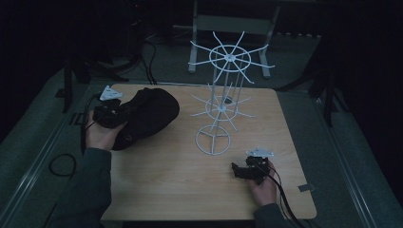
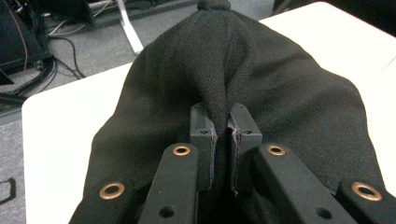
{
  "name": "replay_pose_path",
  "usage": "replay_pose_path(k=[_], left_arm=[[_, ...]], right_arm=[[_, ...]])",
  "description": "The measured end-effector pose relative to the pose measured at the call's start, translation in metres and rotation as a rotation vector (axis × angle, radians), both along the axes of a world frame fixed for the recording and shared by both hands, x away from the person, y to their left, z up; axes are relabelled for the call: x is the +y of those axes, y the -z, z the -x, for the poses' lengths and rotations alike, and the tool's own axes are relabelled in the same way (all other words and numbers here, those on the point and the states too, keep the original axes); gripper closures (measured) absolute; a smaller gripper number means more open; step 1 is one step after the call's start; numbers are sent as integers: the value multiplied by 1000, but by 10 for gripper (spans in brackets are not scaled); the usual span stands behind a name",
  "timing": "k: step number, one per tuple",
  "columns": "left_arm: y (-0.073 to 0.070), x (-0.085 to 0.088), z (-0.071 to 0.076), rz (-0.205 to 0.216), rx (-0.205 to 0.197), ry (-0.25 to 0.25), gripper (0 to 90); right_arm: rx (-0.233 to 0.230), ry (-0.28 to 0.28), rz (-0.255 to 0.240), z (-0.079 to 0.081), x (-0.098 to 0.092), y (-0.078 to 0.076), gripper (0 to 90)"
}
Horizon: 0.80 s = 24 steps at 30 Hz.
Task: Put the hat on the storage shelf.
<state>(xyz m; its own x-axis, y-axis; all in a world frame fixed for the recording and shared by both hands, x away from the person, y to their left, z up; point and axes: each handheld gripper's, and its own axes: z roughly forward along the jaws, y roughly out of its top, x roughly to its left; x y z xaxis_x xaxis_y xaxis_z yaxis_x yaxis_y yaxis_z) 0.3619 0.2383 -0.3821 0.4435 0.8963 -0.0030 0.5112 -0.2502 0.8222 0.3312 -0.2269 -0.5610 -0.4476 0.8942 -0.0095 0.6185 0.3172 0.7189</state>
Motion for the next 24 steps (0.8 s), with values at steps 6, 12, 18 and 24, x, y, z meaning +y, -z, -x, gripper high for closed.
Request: replay_pose_path(k=[6,12,18,24], left_arm=[[-8,-2,3,24,-20,8,834],[-15,0,5,64,-32,4,835],[-19,2,6,121,-47,-3,837],[-24,6,7,161,-62,-9,838]], right_arm=[[0,0,0,0,0,0,111],[0,1,-1,0,0,0,111],[0,1,0,0,0,0,111],[-1,0,0,0,0,0,111]])
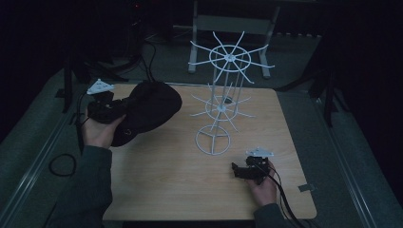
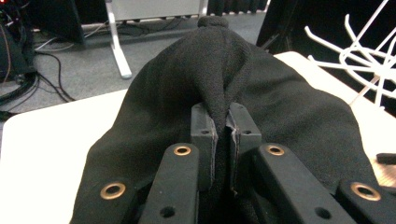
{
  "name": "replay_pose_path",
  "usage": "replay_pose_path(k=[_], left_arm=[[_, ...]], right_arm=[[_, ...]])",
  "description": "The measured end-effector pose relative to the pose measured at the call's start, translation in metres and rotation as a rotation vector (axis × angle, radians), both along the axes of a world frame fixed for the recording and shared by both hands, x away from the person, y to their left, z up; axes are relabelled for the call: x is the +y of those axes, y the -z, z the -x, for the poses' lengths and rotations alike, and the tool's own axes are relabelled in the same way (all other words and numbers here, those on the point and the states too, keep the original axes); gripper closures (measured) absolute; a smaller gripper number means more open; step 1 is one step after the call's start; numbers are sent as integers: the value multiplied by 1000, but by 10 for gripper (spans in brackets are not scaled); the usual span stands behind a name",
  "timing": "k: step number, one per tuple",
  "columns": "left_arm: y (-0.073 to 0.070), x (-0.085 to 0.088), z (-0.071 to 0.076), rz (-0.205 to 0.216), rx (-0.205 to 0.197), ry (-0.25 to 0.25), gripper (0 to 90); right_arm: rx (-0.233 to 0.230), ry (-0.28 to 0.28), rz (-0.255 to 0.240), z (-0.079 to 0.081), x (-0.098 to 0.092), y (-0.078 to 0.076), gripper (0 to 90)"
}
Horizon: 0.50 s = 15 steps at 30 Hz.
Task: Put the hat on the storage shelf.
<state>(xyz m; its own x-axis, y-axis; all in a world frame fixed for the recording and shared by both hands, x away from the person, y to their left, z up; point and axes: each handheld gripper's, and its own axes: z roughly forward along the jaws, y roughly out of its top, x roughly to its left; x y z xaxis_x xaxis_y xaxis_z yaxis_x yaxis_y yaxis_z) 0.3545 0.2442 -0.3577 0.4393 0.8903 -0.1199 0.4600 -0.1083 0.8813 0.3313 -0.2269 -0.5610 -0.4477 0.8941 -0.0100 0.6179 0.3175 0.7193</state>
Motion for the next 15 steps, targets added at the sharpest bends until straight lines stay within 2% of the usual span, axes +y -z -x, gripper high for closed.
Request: replay_pose_path(k=[6,15], left_arm=[[-6,2,1,50,-15,13,838],[-12,2,3,102,-36,21,839]], right_arm=[[0,-1,1,0,0,0,111],[0,0,0,0,0,0,112]])
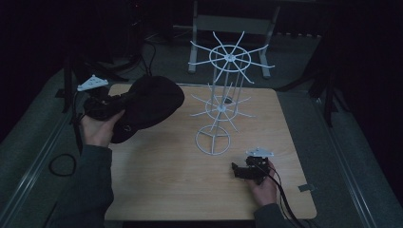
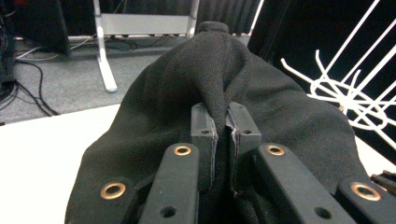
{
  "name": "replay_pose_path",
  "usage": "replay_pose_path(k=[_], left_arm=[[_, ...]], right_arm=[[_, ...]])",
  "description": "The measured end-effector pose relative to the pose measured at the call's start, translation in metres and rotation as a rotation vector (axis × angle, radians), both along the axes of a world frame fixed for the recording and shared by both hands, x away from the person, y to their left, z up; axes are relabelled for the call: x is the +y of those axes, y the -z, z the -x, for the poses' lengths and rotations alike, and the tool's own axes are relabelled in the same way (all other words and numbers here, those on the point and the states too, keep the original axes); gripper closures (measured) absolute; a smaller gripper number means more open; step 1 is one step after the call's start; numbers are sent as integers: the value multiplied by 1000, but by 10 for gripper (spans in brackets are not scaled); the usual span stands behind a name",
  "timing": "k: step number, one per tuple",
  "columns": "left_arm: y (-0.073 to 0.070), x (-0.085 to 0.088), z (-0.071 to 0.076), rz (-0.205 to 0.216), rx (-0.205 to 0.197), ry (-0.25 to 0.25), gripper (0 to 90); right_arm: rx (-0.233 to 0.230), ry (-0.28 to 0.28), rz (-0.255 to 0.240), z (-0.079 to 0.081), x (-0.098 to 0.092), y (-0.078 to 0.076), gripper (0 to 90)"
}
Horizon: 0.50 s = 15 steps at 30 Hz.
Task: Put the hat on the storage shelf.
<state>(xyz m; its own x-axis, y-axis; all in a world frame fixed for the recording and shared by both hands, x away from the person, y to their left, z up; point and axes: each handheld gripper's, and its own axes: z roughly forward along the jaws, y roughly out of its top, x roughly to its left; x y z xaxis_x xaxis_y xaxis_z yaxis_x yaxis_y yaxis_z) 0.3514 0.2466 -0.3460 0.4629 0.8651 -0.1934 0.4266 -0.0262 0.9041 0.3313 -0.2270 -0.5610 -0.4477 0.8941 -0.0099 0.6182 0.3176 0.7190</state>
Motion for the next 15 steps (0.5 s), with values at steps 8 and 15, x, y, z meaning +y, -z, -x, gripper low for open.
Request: replay_pose_path(k=[8,15], left_arm=[[-5,0,1,44,-17,2,840],[-11,1,1,92,-32,22,840]], right_arm=[[0,0,0,0,0,0,111],[1,0,0,0,0,0,112]])
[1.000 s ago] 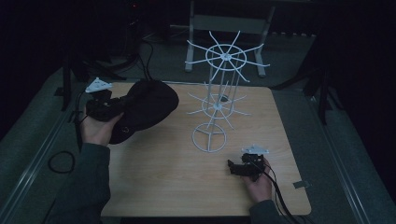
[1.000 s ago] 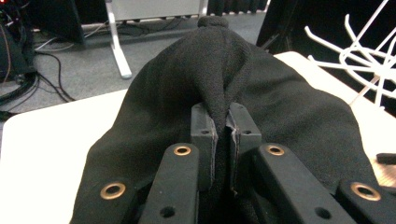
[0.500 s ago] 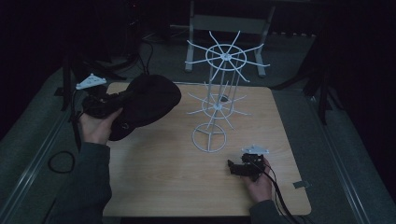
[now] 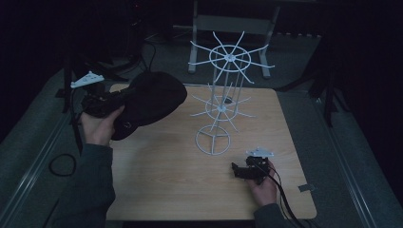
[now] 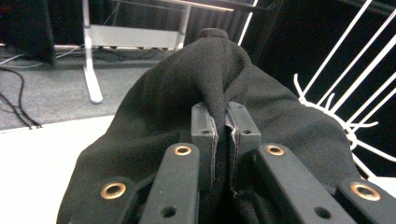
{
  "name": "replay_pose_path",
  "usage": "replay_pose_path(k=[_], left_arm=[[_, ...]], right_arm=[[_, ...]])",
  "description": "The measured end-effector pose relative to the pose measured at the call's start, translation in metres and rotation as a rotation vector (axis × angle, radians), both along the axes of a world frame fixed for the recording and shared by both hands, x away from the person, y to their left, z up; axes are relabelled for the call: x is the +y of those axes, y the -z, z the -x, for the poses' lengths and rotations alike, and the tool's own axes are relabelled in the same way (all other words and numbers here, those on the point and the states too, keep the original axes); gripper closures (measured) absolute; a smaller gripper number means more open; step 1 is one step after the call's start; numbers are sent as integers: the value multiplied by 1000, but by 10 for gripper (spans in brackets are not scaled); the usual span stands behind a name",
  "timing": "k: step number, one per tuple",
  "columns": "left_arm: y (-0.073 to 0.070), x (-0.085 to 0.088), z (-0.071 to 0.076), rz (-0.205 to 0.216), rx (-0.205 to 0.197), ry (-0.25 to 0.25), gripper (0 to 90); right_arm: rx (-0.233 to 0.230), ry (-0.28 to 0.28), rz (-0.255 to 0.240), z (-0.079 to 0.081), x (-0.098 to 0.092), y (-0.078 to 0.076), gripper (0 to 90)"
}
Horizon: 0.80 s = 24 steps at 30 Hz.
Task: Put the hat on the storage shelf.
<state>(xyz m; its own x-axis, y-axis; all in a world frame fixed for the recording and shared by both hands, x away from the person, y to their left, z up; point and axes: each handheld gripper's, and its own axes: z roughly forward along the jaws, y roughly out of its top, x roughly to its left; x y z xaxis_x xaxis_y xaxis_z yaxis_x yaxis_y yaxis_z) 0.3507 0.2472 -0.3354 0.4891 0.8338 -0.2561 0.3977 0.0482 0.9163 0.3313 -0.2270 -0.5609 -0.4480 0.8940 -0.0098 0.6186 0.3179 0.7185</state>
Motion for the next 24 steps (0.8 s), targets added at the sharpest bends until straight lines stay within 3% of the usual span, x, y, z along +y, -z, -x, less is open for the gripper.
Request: replay_pose_path(k=[13,24], left_arm=[[-8,-2,0,82,-27,24,842],[-17,-4,4,116,-55,52,842]], right_arm=[[0,0,0,0,0,0,111],[0,0,0,0,0,0,111]])
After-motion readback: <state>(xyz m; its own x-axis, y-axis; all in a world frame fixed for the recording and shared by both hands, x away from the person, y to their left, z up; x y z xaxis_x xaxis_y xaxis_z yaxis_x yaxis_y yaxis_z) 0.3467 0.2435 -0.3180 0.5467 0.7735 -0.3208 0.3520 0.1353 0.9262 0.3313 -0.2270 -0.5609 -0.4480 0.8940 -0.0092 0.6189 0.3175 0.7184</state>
